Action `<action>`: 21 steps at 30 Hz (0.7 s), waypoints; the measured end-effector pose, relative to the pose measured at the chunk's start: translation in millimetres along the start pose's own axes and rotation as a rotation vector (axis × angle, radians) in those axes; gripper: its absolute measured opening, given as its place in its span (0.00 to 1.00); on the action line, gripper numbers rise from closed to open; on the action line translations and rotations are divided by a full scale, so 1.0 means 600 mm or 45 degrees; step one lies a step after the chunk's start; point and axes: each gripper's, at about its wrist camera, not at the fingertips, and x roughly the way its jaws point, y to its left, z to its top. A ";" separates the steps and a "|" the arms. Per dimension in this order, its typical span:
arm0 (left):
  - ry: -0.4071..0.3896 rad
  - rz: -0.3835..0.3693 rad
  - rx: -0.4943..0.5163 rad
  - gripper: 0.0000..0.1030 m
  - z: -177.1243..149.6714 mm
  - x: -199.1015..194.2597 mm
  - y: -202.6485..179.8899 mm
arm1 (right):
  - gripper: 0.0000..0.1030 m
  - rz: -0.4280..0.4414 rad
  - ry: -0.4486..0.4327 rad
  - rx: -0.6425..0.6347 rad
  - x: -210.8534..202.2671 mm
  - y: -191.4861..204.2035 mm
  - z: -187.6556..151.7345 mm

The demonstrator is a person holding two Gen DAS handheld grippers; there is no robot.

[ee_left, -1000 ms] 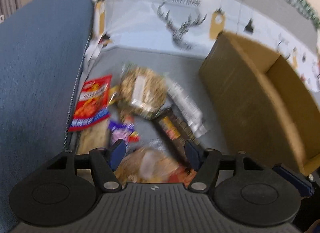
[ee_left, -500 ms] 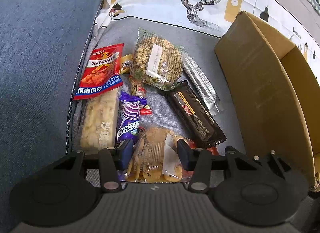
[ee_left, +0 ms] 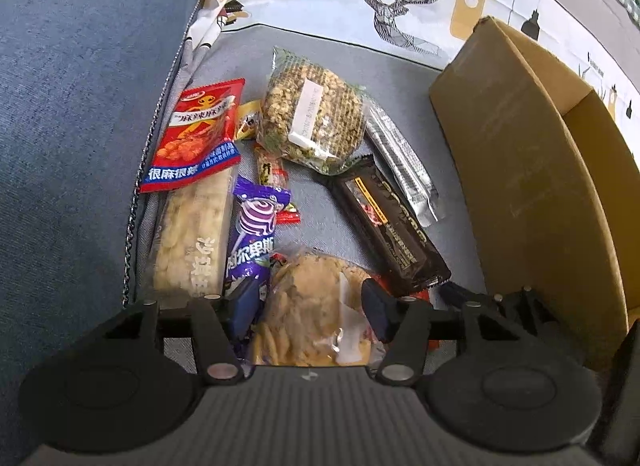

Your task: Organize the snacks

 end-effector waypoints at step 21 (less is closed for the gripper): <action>-0.024 0.012 -0.049 0.60 -0.001 -0.004 0.011 | 0.00 0.070 -0.108 -0.156 -0.052 0.002 -0.018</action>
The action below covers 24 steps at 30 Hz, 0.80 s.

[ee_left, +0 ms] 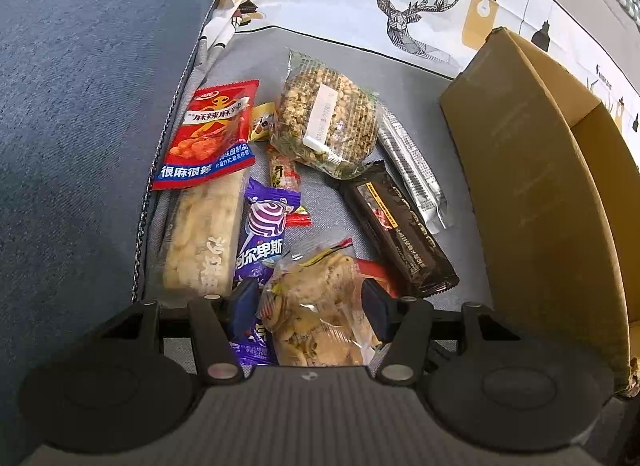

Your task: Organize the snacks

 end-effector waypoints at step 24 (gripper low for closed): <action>0.029 -0.005 0.018 0.71 -0.002 0.005 -0.004 | 0.48 -0.099 0.028 -0.023 0.034 0.001 0.012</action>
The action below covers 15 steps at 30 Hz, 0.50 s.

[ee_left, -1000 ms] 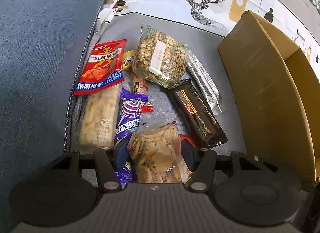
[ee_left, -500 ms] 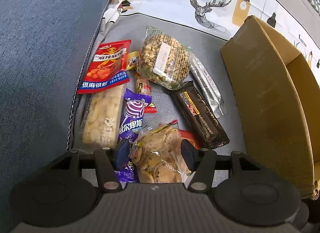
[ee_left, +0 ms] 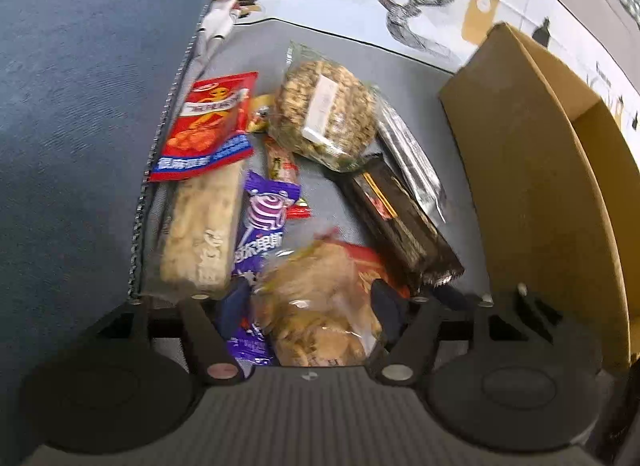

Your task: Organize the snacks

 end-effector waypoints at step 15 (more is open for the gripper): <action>-0.228 0.024 -0.118 0.57 0.010 -0.047 0.021 | 0.76 0.019 -0.107 -0.134 0.048 0.018 0.028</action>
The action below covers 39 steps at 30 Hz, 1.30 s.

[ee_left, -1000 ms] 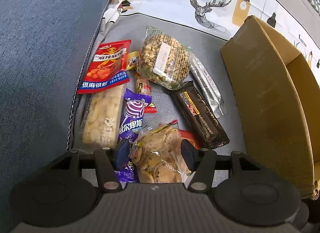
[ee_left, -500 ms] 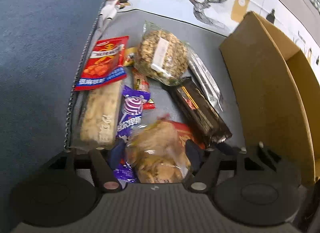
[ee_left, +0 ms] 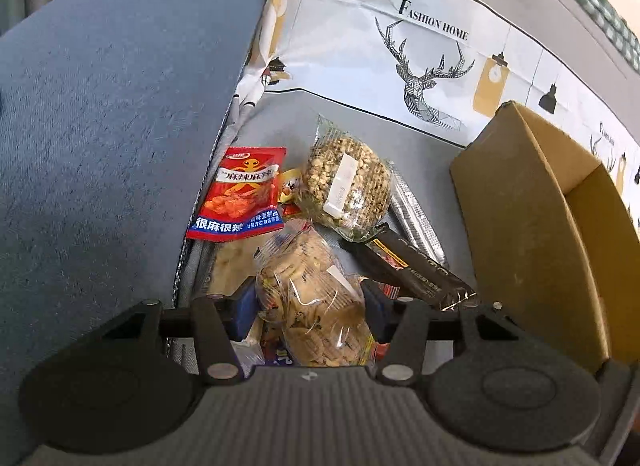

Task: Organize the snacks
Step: 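Close the left tool on the clear cookie bag while the right tool lifts the red packet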

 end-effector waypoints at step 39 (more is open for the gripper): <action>0.265 -0.051 0.111 0.62 -0.031 0.043 -0.024 | 0.68 0.040 0.166 0.280 -0.146 0.002 -0.060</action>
